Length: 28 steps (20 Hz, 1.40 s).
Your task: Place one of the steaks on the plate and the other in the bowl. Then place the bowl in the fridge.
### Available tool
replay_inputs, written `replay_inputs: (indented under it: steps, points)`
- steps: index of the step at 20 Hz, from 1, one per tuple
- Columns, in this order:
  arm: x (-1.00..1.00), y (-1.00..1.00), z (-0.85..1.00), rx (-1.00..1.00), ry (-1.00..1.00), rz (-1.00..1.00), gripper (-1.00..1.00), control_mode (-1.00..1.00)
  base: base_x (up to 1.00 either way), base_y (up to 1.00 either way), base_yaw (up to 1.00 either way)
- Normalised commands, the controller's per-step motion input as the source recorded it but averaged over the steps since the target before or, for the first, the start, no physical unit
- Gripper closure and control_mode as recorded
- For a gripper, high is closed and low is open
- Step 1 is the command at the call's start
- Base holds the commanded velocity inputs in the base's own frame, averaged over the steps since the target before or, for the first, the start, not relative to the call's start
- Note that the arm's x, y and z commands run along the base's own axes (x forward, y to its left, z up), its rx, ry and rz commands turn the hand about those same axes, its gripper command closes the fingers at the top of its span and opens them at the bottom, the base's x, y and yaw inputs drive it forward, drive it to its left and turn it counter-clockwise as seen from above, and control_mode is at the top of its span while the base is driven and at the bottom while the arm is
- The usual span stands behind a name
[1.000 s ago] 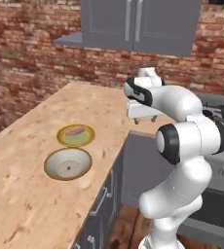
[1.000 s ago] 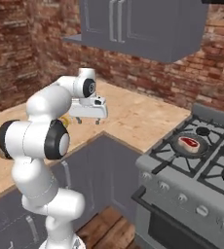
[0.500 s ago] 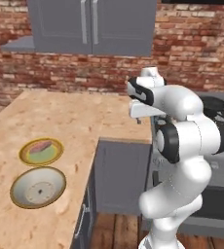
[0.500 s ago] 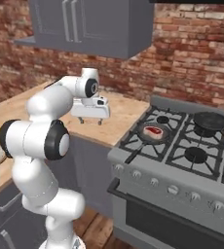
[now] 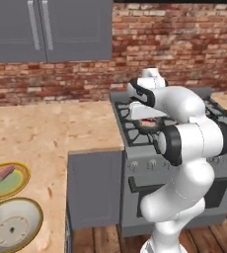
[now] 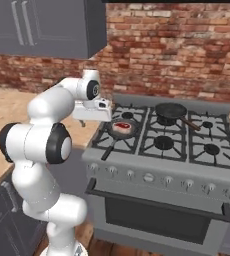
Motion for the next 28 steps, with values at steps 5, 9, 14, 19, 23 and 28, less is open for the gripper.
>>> replay_inputs:
  steps: [5,9,14,19,23,28]
  points:
    - [0.00,0.00,0.00,0.00,0.00,0.00,-1.00,1.00,0.53,-0.07,-0.30]
    - [0.00,0.00,0.00,0.00,0.00,0.00,-1.00,1.00,0.60,-0.11,-0.21]
    - [0.12,0.05,-0.05,0.00,0.00,-0.07,-1.00,-1.00,0.22,0.05,-0.12]
    - [0.51,0.29,-0.04,0.00,0.00,-0.15,-1.00,-1.00,0.00,0.00,0.00]
    - [0.73,0.16,0.00,0.00,0.02,0.07,-1.00,-1.00,0.00,0.00,0.00]
    - [0.59,-0.23,-0.30,0.00,0.02,0.48,-1.00,-1.00,0.00,0.00,0.00]
